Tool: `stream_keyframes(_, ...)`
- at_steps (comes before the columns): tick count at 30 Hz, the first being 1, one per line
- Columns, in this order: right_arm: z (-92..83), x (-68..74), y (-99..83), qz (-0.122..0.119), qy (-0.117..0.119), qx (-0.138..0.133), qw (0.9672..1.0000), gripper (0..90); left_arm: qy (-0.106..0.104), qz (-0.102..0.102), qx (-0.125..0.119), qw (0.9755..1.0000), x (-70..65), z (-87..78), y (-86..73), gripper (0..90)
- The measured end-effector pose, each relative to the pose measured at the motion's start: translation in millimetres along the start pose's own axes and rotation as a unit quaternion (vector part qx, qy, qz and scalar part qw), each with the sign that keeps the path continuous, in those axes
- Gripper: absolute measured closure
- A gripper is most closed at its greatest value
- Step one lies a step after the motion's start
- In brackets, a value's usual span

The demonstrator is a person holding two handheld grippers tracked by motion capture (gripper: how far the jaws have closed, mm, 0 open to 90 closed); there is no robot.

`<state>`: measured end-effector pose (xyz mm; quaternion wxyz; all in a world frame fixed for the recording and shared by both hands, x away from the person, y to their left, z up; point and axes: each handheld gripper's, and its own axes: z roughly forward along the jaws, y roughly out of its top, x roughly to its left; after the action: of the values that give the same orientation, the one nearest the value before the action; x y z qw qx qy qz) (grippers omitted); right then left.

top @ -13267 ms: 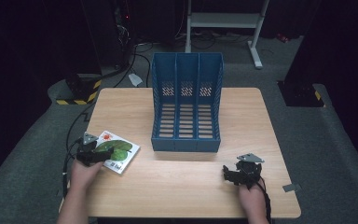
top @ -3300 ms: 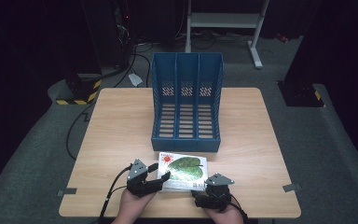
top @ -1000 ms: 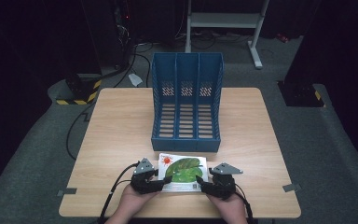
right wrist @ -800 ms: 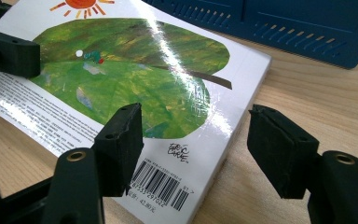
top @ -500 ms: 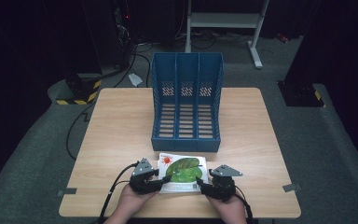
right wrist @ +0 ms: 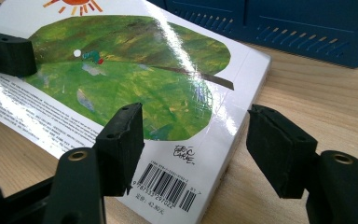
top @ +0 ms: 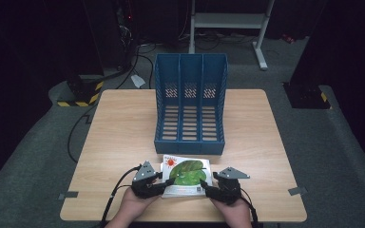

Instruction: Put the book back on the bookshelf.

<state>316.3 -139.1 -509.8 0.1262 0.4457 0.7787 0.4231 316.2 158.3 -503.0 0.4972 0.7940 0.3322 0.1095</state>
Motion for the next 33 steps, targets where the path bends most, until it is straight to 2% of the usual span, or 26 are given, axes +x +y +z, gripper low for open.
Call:
stream_keyframes(10, 2.7, -2.3, 0.8, 0.001, 0.0, 0.003, 1.0, 34.1, 0.002, 0.027, -0.011, 0.9996, -3.6, -2.7, 1.2, 61.3)
stream_keyframes(13, 3.9, -4.8, 1.0, 0.019, 0.018, 0.0, 0.9997, 32.6, 0.003, 0.039, -0.017, 0.9991, -6.0, -3.6, 1.2, 61.4)
stream_keyframes(21, 6.2, -8.9, 1.7, 0.022, 0.018, 0.002, 0.9996, 29.6, 0.001, 0.053, -0.026, 0.9982, -7.1, -5.1, 1.3, 61.5)
stream_keyframes(25, 8.2, -12.1, 1.9, 0.043, 0.034, 0.006, 0.9985, 26.4, 0.003, 0.061, -0.031, 0.9977, -9.3, -6.4, 1.9, 61.6)
stream_keyframes(27, 9.6, -13.6, 1.6, 0.049, 0.034, 0.008, 0.9982, 25.2, 0.003, 0.065, -0.034, 0.9973, -10.6, -7.1, 2.3, 61.7)
stream_keyframes(31, 10.2, -14.7, 1.9, 0.044, 0.041, 0.01, 0.9981, 21.7, 0.004, 0.075, -0.038, 0.9964, -12.5, -7.5, 3.2, 62.5)
stream_keyframes(33, 11.6, -16.7, 2.4, 0.049, 0.049, 0.01, 0.9975, 19.5, 0.003, 0.081, -0.042, 0.9958, -13.4, -7.9, 3.2, 62.7)
